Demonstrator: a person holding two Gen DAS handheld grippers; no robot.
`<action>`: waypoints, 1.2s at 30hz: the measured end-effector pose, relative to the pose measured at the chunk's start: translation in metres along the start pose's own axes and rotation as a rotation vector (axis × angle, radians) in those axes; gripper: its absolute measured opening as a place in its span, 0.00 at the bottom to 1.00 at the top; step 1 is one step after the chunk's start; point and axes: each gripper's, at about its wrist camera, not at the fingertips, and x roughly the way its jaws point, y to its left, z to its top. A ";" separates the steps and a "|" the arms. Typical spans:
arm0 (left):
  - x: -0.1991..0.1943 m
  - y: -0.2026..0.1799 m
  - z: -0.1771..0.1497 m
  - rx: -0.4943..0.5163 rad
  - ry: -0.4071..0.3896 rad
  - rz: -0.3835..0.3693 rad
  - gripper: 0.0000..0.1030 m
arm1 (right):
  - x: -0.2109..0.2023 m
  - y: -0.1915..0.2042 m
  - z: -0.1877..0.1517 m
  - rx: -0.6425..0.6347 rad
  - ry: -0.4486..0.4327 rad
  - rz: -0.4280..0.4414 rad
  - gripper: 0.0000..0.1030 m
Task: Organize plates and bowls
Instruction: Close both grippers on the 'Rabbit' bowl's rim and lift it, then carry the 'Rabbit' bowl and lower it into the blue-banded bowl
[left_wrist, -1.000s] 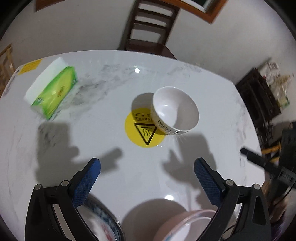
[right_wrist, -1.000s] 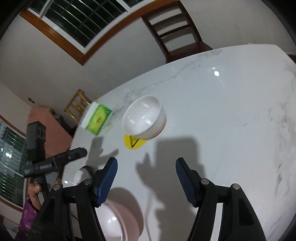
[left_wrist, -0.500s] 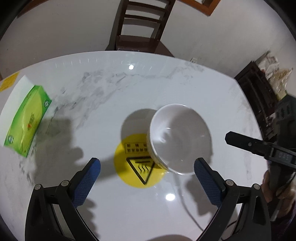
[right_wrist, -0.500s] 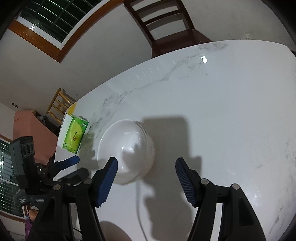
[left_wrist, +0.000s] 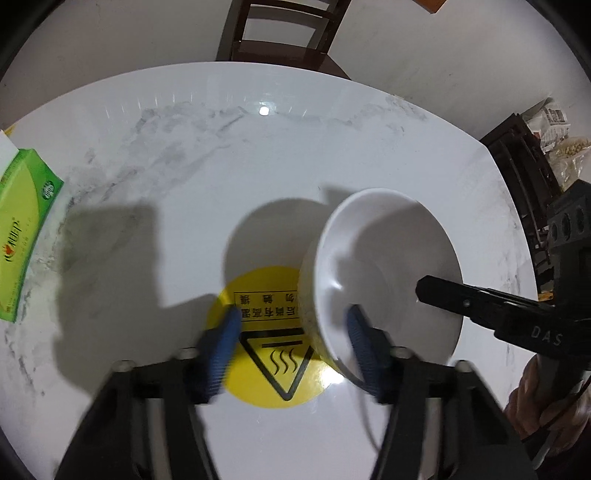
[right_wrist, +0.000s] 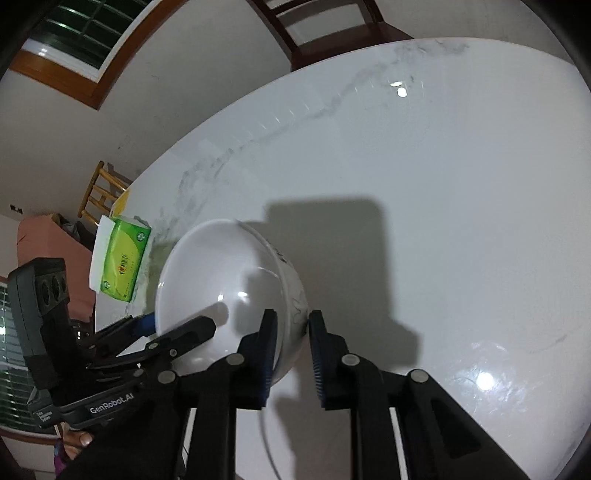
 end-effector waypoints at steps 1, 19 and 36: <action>-0.001 0.000 -0.001 -0.019 0.002 -0.021 0.24 | -0.001 0.003 -0.001 -0.010 -0.002 -0.002 0.17; -0.144 -0.059 -0.088 0.088 -0.126 0.084 0.14 | -0.122 0.052 -0.099 -0.135 -0.034 0.137 0.17; -0.166 -0.065 -0.219 0.041 -0.120 0.001 0.15 | -0.145 0.051 -0.223 -0.151 0.020 0.138 0.17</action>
